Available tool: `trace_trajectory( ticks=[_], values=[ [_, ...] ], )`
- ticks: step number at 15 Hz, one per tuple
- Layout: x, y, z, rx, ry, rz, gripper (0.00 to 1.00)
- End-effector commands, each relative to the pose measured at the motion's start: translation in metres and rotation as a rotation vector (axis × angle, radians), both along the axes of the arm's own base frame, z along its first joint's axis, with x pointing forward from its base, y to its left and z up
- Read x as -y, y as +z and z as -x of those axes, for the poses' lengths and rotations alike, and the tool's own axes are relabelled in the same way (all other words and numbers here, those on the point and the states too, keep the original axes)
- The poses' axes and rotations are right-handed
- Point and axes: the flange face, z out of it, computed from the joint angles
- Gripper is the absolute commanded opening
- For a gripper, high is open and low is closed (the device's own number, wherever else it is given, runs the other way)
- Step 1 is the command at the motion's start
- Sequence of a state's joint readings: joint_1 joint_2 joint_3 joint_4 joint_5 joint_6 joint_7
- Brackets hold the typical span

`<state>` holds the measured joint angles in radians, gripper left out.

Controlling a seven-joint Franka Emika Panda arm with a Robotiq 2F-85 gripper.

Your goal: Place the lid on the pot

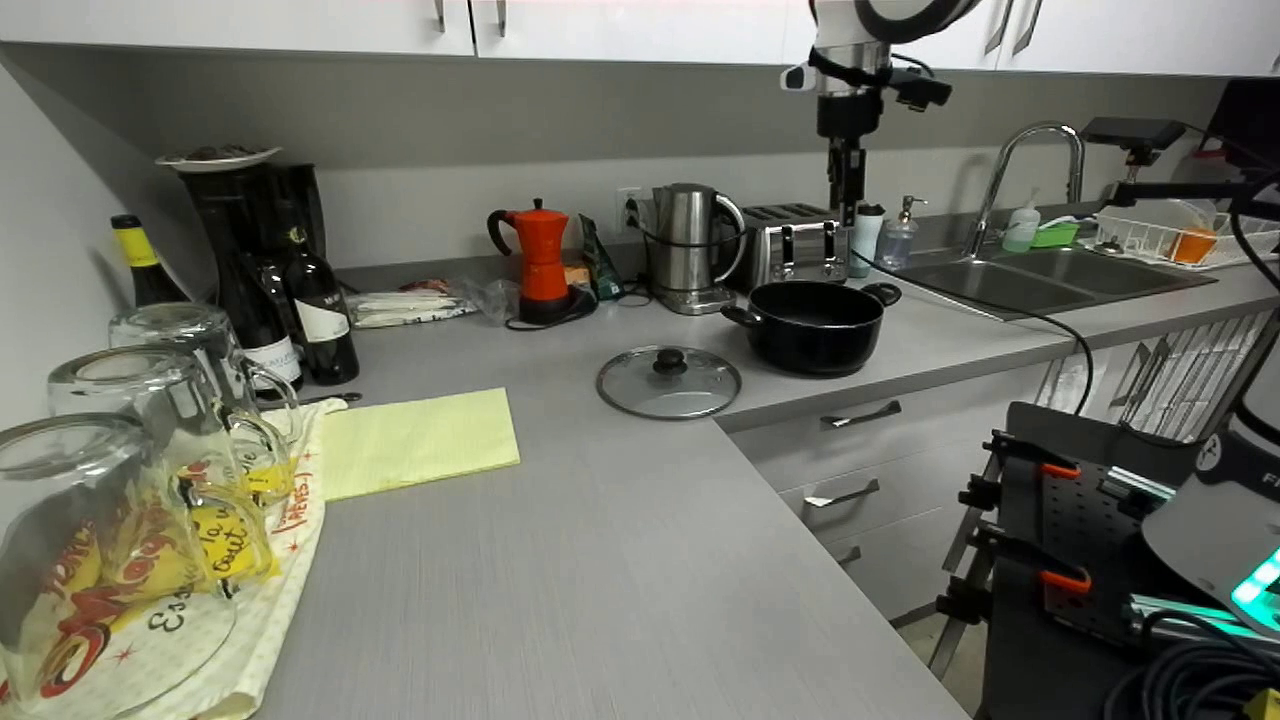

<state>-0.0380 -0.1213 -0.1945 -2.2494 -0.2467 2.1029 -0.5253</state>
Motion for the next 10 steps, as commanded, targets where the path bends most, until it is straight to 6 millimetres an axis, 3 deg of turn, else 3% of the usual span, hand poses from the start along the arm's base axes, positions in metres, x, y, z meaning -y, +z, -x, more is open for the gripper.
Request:
trace_trajectory(
  ticks=[1,6,10],
  values=[
    [-0.007,-0.018,-0.061,-0.025,0.067,-0.004,1.0],
    [-0.022,-0.061,-0.125,-0.074,0.155,-0.016,1.0],
    [-0.035,-0.1,-0.158,-0.109,0.203,0.001,1.0]
  ],
)
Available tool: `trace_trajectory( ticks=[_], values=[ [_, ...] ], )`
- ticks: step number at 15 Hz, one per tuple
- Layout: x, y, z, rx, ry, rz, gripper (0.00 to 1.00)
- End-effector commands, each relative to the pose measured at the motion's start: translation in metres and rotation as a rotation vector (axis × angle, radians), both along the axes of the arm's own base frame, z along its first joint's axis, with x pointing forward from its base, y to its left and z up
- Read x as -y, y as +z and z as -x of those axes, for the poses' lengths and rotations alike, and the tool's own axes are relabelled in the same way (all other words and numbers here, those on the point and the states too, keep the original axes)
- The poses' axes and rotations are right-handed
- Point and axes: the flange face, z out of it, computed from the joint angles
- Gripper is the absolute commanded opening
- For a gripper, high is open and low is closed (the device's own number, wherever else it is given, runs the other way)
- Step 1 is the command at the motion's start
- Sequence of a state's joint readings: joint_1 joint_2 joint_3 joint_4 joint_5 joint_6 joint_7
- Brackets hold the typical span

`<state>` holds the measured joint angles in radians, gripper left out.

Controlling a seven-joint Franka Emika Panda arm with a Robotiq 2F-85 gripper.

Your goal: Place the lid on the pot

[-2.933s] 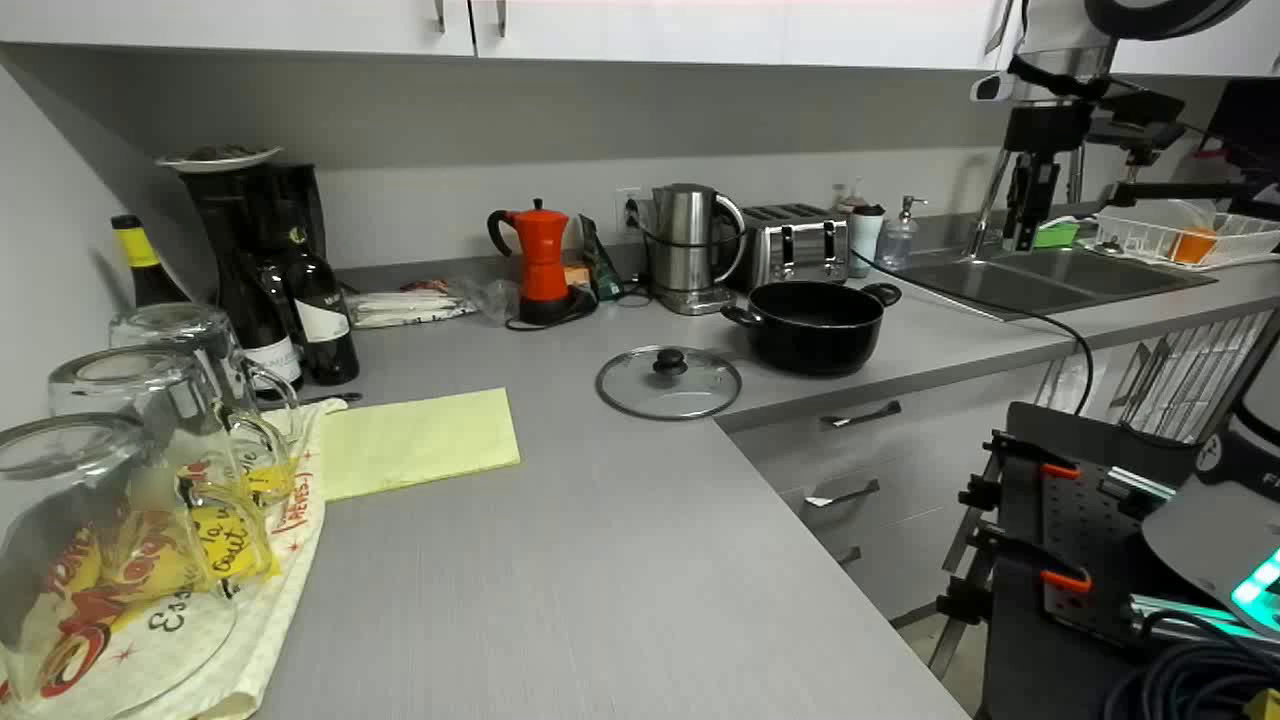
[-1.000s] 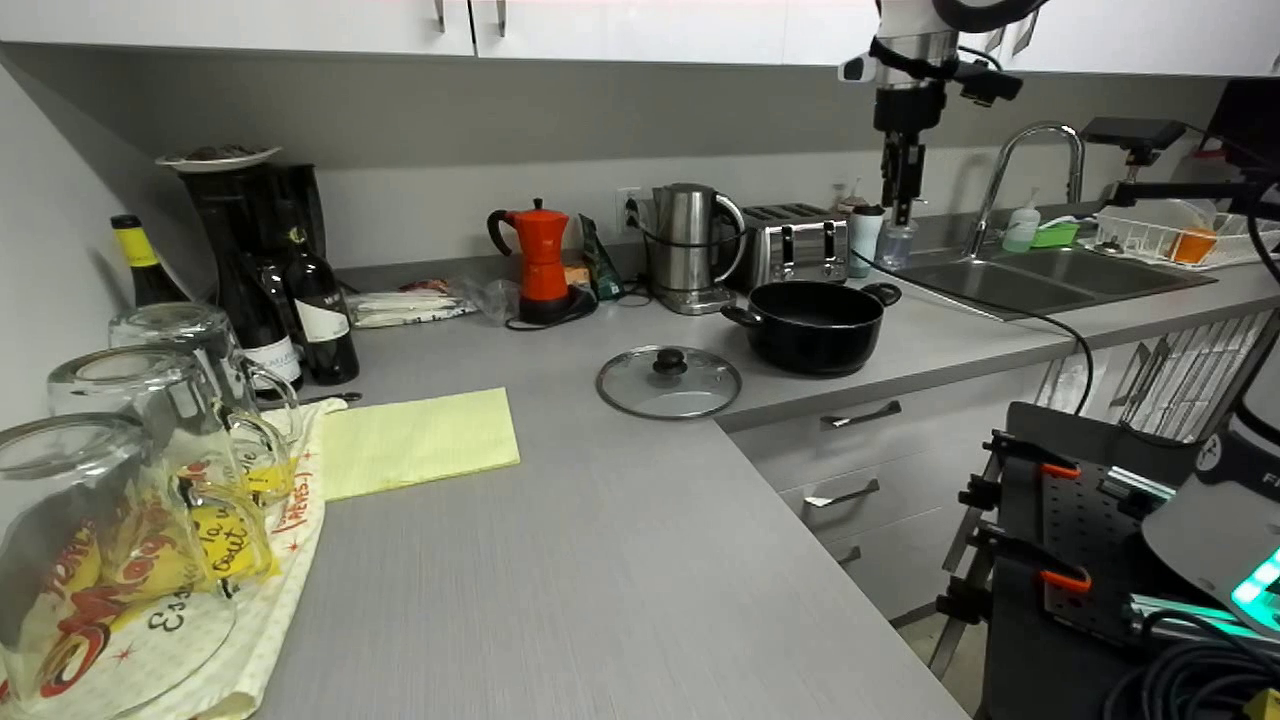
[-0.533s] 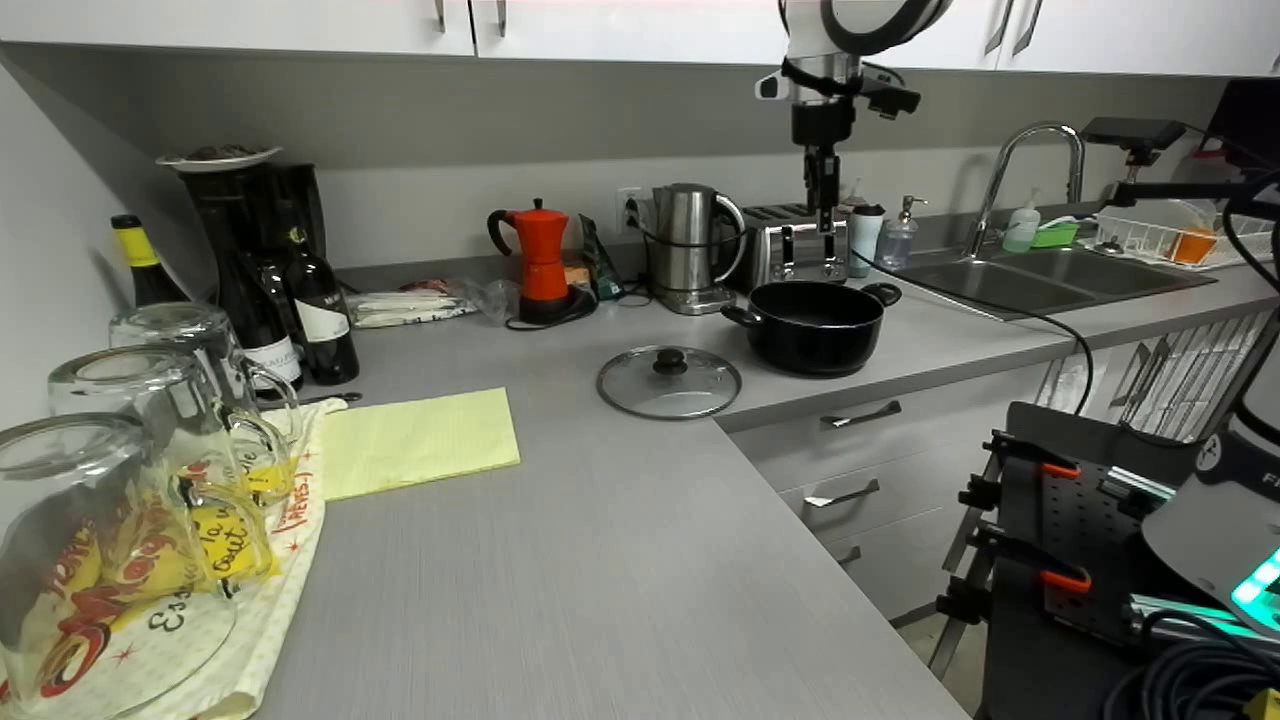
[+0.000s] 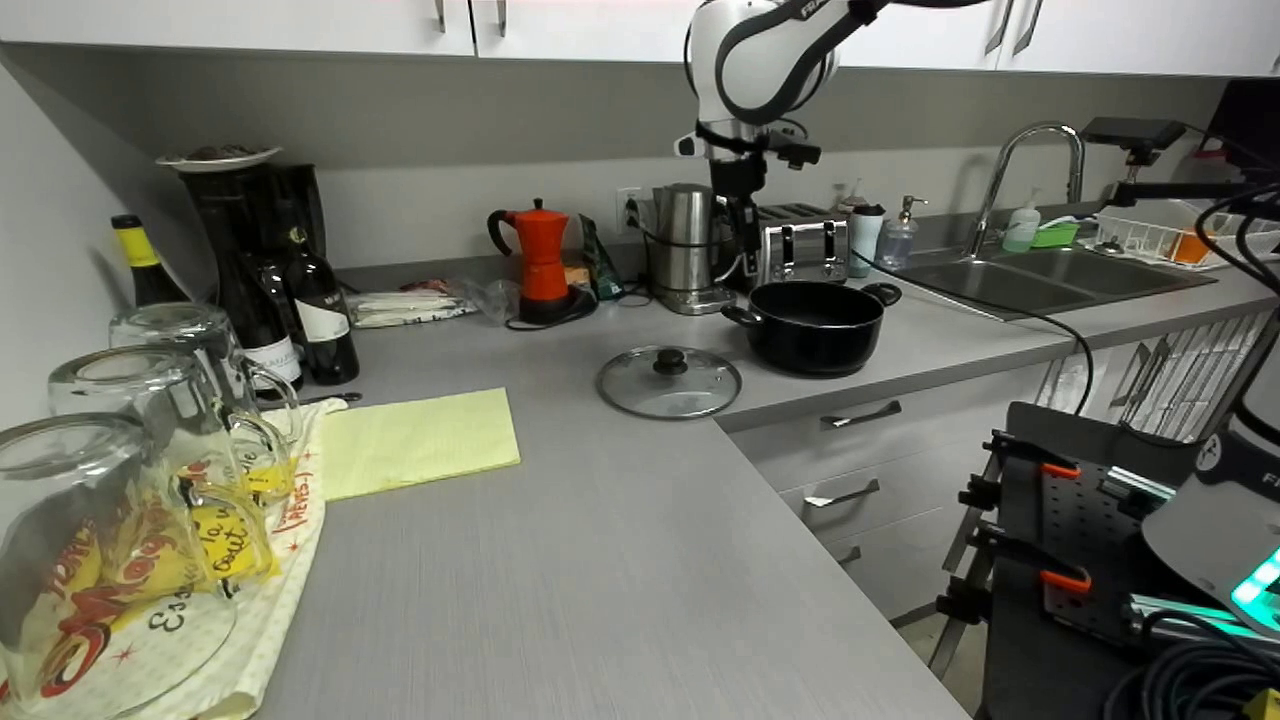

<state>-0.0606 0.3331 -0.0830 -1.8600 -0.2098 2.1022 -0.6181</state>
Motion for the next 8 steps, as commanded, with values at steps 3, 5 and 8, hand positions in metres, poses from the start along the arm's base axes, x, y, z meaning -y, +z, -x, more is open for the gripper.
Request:
trace_trajectory(
  ticks=[3,5,8],
  values=[
    [-0.014,-0.046,-0.044,-0.043,0.074,0.024,1.0],
    [-0.02,-0.06,-0.052,-0.047,0.104,0.042,1.0],
    [-0.033,-0.078,-0.062,-0.056,0.146,0.062,1.0]
  ],
)
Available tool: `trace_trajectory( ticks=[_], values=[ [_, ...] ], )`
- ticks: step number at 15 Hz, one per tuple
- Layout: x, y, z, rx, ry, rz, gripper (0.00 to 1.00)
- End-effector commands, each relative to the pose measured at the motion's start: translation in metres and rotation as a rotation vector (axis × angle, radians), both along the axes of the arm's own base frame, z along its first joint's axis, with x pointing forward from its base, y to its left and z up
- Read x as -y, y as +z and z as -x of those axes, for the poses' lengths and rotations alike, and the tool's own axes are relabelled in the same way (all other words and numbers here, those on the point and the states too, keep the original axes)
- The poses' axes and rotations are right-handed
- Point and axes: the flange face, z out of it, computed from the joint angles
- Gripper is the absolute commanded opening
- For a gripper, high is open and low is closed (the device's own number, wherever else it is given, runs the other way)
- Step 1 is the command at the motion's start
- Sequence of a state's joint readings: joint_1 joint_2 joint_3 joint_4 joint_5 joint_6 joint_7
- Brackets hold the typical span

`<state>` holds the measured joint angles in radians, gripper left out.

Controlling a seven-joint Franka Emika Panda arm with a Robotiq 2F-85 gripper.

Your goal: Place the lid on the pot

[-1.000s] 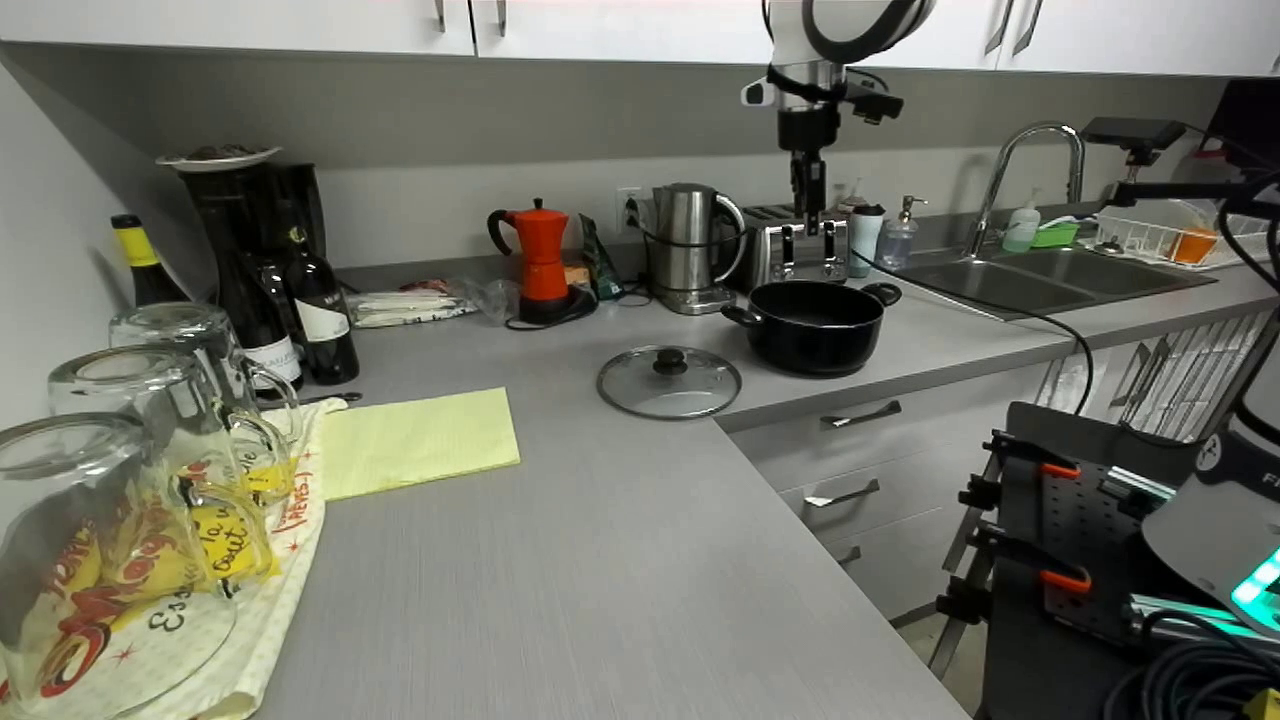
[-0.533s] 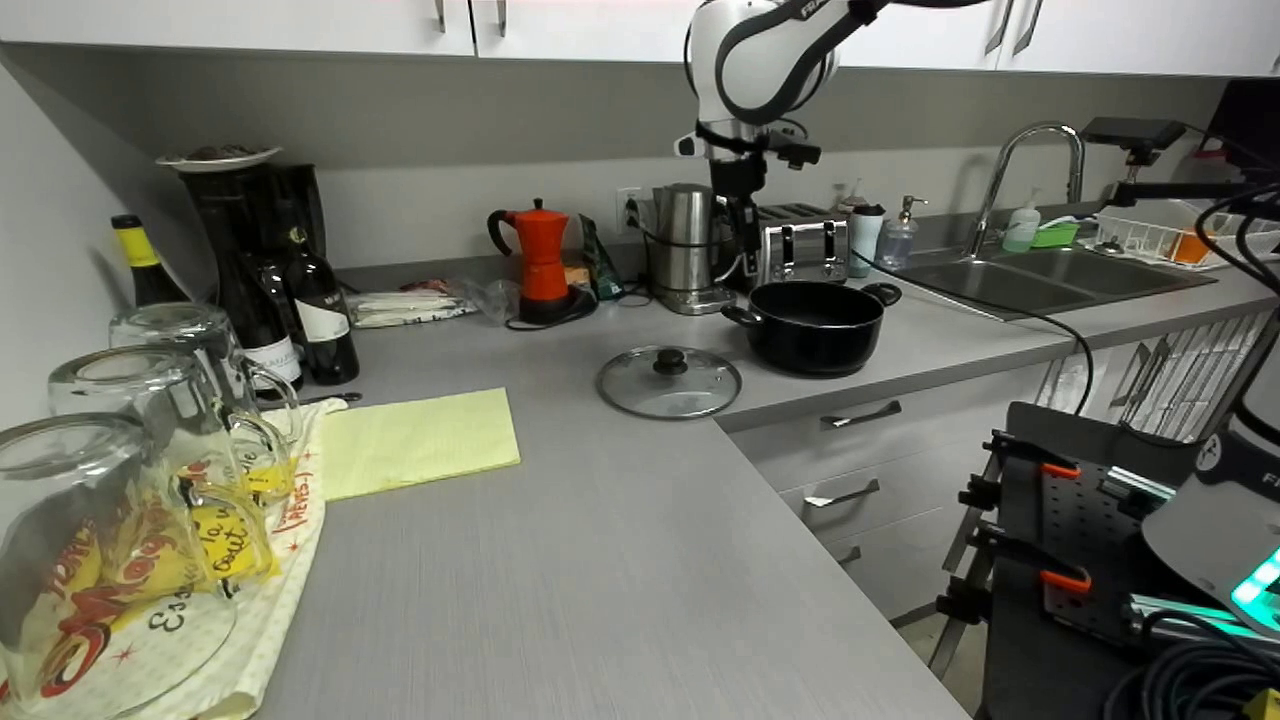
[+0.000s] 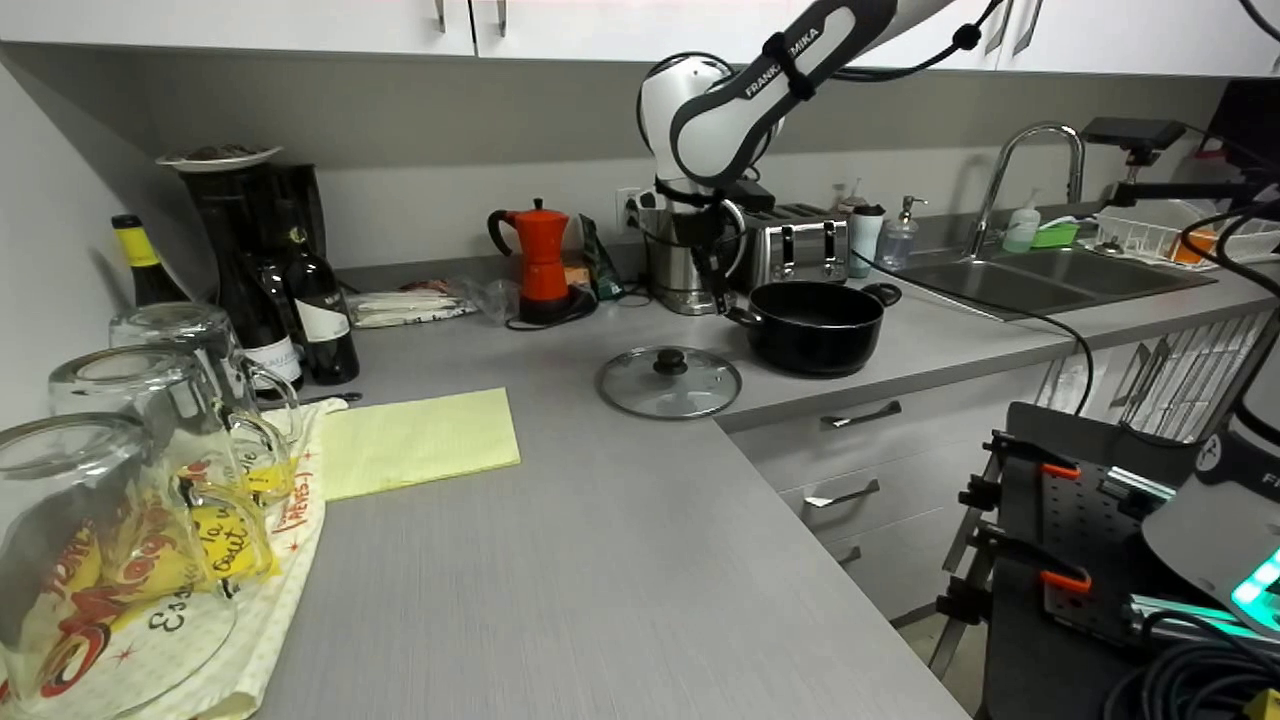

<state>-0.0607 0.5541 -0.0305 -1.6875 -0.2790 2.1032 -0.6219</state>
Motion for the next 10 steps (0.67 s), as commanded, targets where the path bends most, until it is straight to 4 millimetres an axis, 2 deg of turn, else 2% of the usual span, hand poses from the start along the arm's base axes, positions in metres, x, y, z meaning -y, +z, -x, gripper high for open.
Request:
trace_trajectory(
  ticks=[1,6,10],
  values=[
    [-0.012,-0.015,-0.019,-0.004,0.063,0.024,1.0],
    [-0.03,-0.031,-0.036,-0.009,0.103,0.022,1.0],
    [-0.037,-0.041,-0.047,-0.01,0.117,0.016,1.0]
  ],
)
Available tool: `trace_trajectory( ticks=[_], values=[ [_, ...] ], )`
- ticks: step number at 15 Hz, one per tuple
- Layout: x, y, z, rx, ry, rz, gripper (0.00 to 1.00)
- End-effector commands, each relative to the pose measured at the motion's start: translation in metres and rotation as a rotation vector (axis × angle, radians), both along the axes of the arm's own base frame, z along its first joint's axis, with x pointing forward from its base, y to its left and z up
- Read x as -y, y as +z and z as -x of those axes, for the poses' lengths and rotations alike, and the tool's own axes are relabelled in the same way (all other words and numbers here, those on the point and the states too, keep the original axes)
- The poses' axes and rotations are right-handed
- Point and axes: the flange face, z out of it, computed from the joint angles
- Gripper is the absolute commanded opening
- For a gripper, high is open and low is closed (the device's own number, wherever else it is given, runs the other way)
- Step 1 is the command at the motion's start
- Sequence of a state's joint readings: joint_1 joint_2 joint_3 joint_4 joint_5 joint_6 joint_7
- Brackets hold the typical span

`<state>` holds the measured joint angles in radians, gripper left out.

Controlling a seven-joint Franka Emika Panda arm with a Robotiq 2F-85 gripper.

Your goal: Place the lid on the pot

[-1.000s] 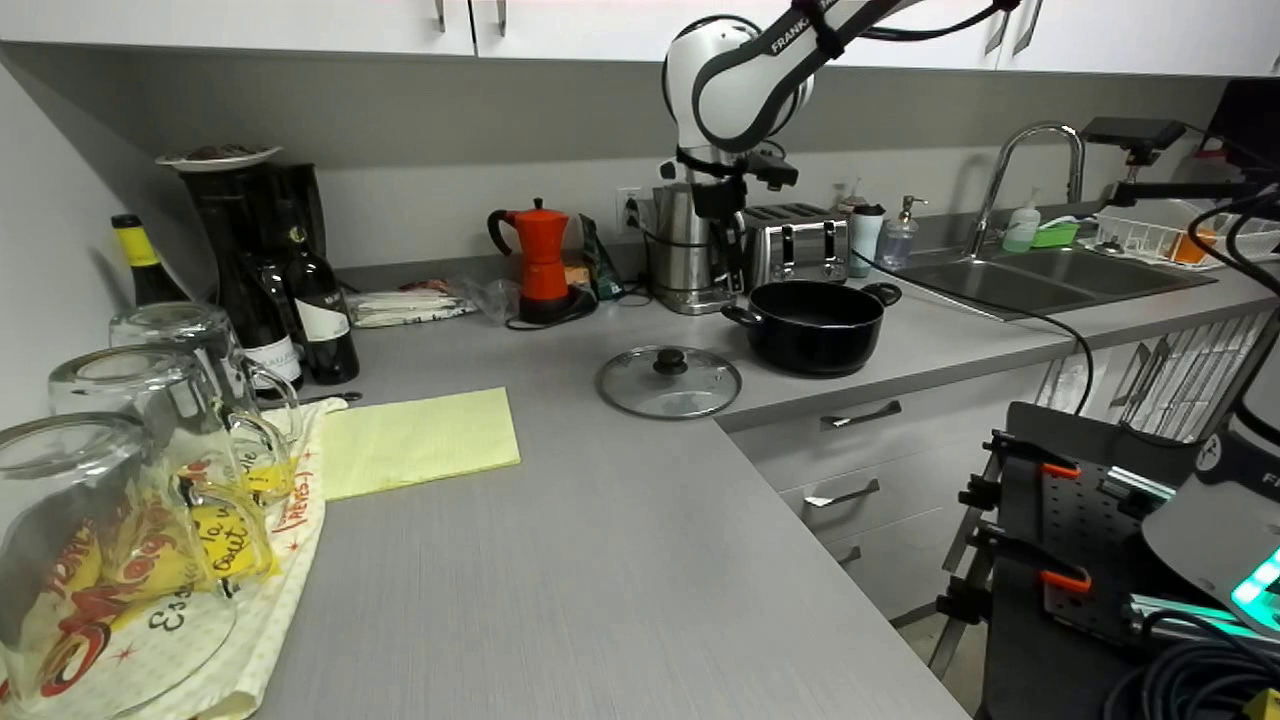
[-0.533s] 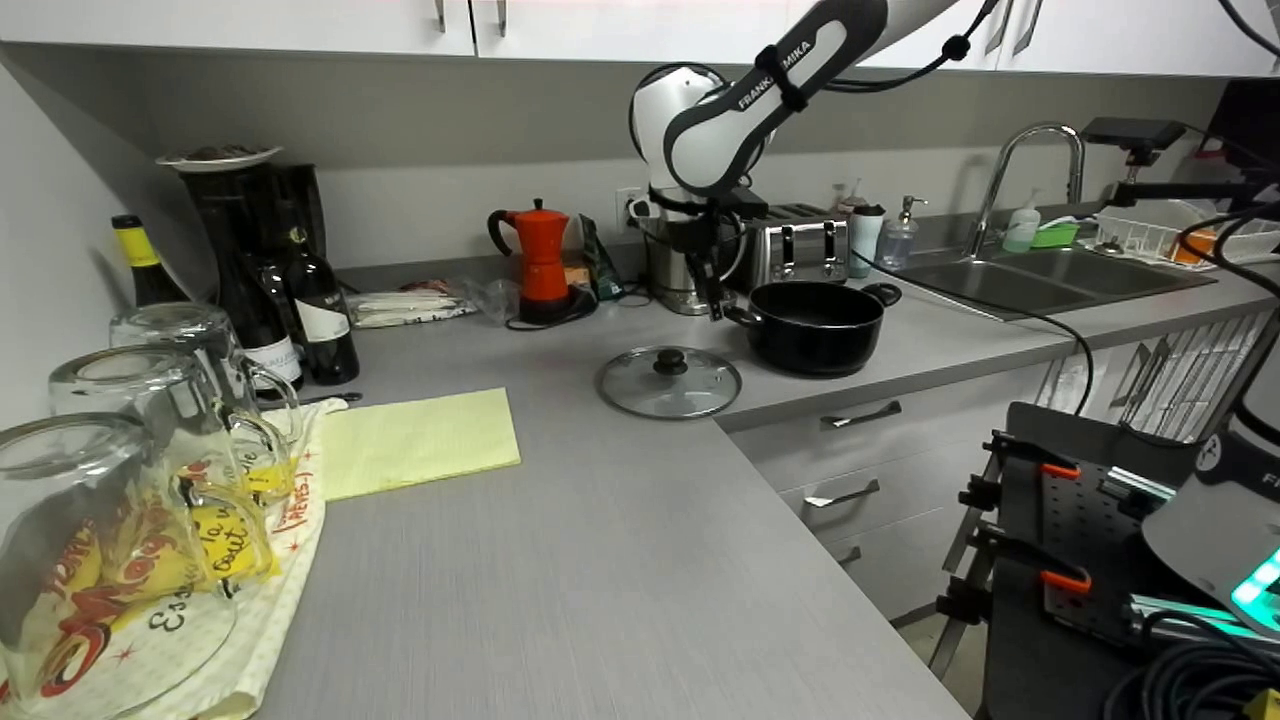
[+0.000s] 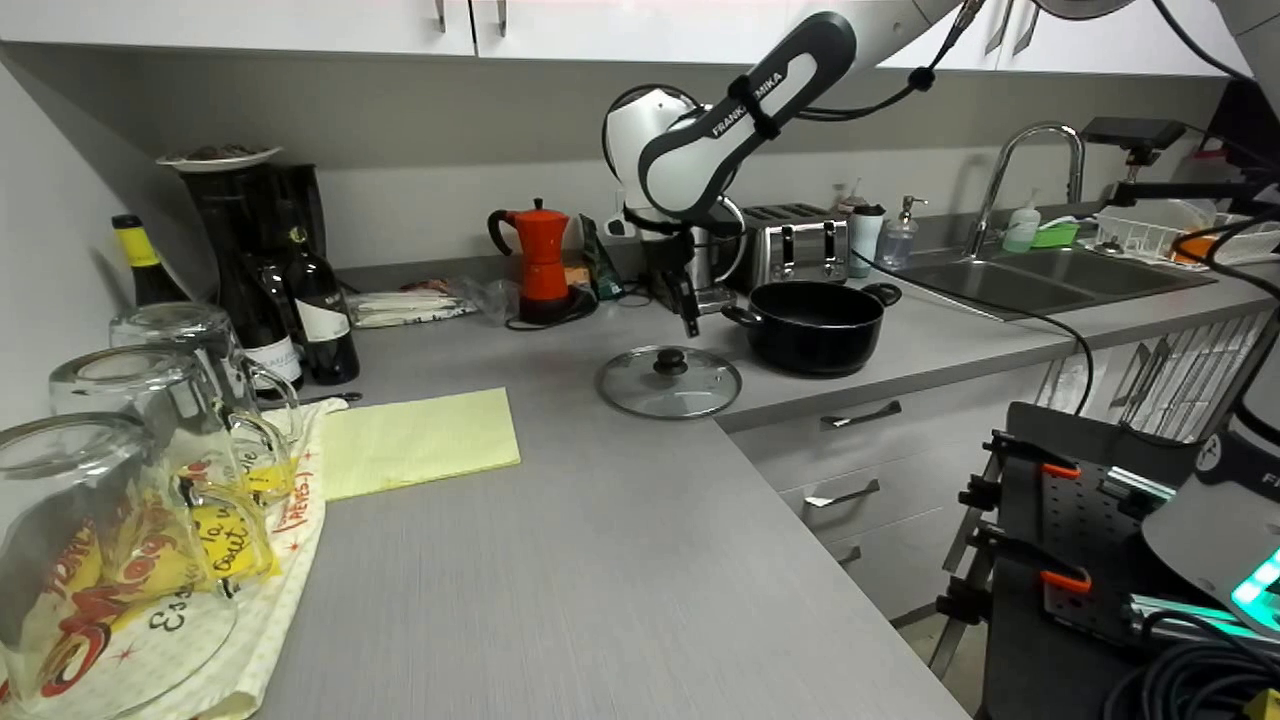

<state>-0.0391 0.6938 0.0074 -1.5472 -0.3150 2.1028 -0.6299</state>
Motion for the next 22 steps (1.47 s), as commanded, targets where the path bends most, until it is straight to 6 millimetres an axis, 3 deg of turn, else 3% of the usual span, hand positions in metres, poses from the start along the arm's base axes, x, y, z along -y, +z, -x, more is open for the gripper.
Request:
trace_trajectory(
  ticks=[1,9,17,18,19,22],
  values=[
    [-0.003,-0.008,-0.018,-0.009,0.036,0.01,1.0],
    [-0.002,-0.041,-0.031,-0.05,0.026,0.018,1.0],
    [-0.004,-0.052,-0.042,-0.069,0.026,0.024,1.0],
    [-0.004,-0.052,-0.043,-0.07,0.031,0.023,0.75],
    [-0.004,-0.052,-0.044,-0.071,0.036,0.022,0.74],
    [-0.004,-0.053,-0.045,-0.075,0.042,0.021,0.51]
  ],
)
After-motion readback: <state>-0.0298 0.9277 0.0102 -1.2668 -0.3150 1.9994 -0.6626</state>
